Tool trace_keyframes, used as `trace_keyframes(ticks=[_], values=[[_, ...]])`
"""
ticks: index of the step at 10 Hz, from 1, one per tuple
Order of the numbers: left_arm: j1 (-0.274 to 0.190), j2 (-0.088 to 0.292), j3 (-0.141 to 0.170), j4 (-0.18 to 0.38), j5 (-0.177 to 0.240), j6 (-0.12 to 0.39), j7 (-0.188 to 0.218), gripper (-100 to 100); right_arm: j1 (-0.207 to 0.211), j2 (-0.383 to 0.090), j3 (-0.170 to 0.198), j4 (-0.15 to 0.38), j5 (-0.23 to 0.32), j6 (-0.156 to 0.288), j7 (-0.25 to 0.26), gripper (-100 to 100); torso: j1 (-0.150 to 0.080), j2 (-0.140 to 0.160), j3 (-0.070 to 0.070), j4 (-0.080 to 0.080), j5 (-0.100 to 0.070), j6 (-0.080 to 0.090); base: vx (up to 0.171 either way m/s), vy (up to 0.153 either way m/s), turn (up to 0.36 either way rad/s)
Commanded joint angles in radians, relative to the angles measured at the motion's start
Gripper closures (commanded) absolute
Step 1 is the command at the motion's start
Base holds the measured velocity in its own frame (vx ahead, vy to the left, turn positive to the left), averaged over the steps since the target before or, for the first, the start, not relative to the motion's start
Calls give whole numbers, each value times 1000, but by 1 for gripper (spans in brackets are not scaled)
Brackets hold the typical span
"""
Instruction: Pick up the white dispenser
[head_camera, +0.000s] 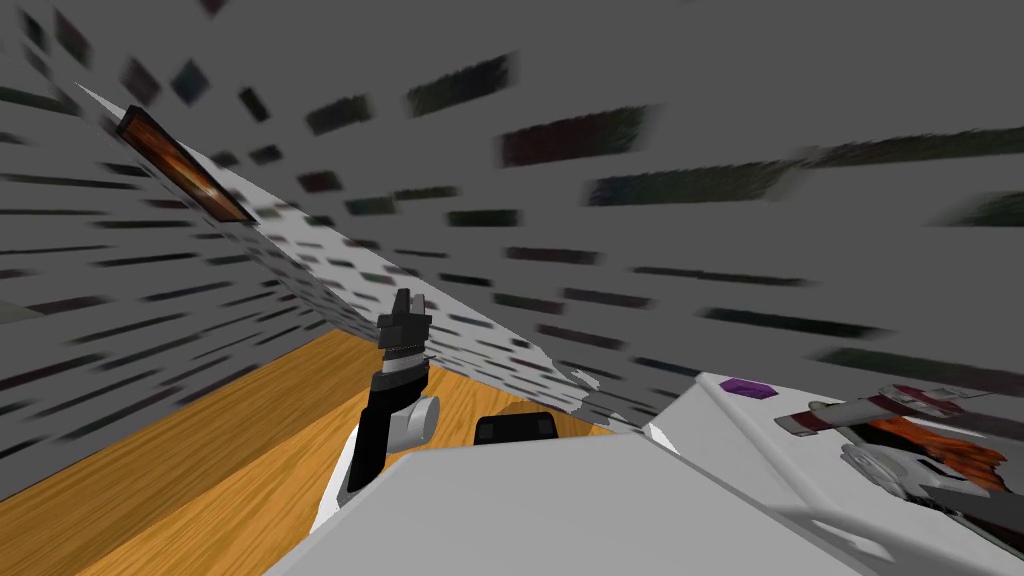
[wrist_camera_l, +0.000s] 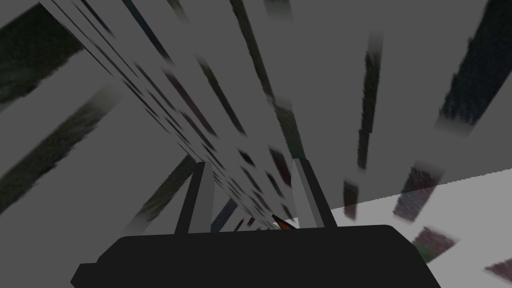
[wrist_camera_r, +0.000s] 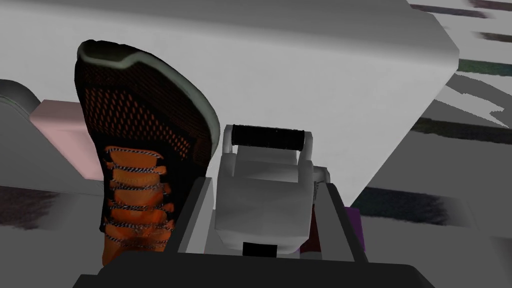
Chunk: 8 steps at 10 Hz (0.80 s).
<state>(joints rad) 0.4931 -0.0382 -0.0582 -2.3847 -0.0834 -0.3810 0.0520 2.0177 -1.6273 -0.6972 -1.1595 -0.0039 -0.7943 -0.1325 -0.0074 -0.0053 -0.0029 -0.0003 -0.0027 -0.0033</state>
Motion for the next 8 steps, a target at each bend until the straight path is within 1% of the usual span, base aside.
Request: trace_keyframes(ticks=[1, 3, 4, 5, 6, 7, 8], values=[[0, 0, 0, 0, 0, 0, 0, 0, 0, 0, 0, 0, 0, 0, 0, 100, 0, 0, 0, 0, 0, 0, 0, 0, 0], [0, 0, 0, 0, 0, 0, 0, 0, 0, 0, 0, 0, 0, 0, 0, 100, -1, 0, 0, 0, 0, 0, 0, 0, 0], [0, 0, 0, 0, 0, 0, 0, 0, 0, 0, 0, 0, 0, 0, 0, 0, -1, 0, 0, 0, 0, 0, 0, 0, 0], [0, 0, 0, 0, 0, 0, 0, 0, 27, 23, -17, 22, 8, -34, -1, 100, -1, 0, 0, 0, 0, 0, 19, 2, 115], [0, 0, 0, 0, 0, 0, 0, 0, 36, 30, -23, 28, 10, -47, -2, 100, -1, -1, 0, 0, 1, 0, 34, -4, 91], [0, 0, 0, 0, 0, 0, 0, 0, 34, 30, -25, 18, 12, -35, -3, 100, -1, -2, -1, 0, 1, -1, 15, -3, 11], [0, 0, 0, 0, 0, 0, 0, 0, 34, 30, -24, 19, 12, -38, -2, 0, -1, -2, -1, 0, 0, 0, 0, 0, 0]])
